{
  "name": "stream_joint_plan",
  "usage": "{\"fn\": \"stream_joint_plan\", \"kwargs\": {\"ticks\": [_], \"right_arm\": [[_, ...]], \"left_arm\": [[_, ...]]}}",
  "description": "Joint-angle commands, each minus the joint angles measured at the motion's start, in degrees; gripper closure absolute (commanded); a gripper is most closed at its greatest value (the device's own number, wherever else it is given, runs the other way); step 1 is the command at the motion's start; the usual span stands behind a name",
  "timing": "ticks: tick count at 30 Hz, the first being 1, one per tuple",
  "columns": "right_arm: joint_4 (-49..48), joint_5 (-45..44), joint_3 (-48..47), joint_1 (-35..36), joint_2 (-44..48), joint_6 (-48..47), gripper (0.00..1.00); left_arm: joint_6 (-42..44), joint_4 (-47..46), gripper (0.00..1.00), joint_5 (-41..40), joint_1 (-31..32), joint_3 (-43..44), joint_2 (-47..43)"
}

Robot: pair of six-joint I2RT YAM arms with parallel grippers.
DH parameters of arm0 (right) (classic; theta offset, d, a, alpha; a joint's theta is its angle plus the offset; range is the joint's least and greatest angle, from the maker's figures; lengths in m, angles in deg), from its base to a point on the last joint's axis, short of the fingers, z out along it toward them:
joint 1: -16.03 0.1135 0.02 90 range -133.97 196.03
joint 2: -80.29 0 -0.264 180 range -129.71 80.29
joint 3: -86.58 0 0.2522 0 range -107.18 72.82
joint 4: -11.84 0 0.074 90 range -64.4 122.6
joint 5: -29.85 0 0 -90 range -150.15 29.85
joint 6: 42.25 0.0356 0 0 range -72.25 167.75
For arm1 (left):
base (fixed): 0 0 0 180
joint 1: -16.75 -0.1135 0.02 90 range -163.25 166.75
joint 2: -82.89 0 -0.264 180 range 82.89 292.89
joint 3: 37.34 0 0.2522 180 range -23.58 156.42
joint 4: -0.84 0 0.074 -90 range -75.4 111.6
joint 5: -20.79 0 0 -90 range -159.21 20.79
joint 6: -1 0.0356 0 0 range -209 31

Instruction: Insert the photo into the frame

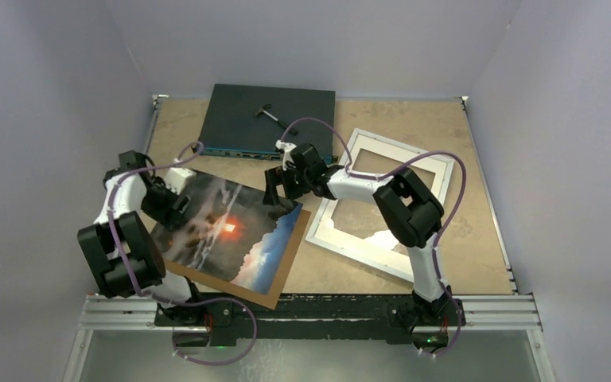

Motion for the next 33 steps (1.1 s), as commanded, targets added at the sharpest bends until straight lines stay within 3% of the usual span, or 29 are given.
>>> {"fn": "stream_joint_plan", "kwargs": {"ticks": [1,5,18,33], "right_arm": [[-1.1,4.9,1.6,-1.9,0.5,-0.4,0.02],[-1.8,6.1,2.6,-2.9,0.6,-0.3,0.02],[-2.8,9.6,2.3,-4.9,-0.4,1.1,0.01],[-2.2,12.9,-1.3,-4.9,-3.6,1.6,0.01]], "left_arm": [[9.1,8.4,0.25,2.8,8.0,-8.2,-8.2],[12.9,10.0,0.25,3.4,14.5,-13.4,-15.2],[16.3,6.2,0.26,-3.1,27.9,-23.9,-19.1],[16.0,-2.9,0.26,-8.8,31.4,-30.9,-23.0]]}}
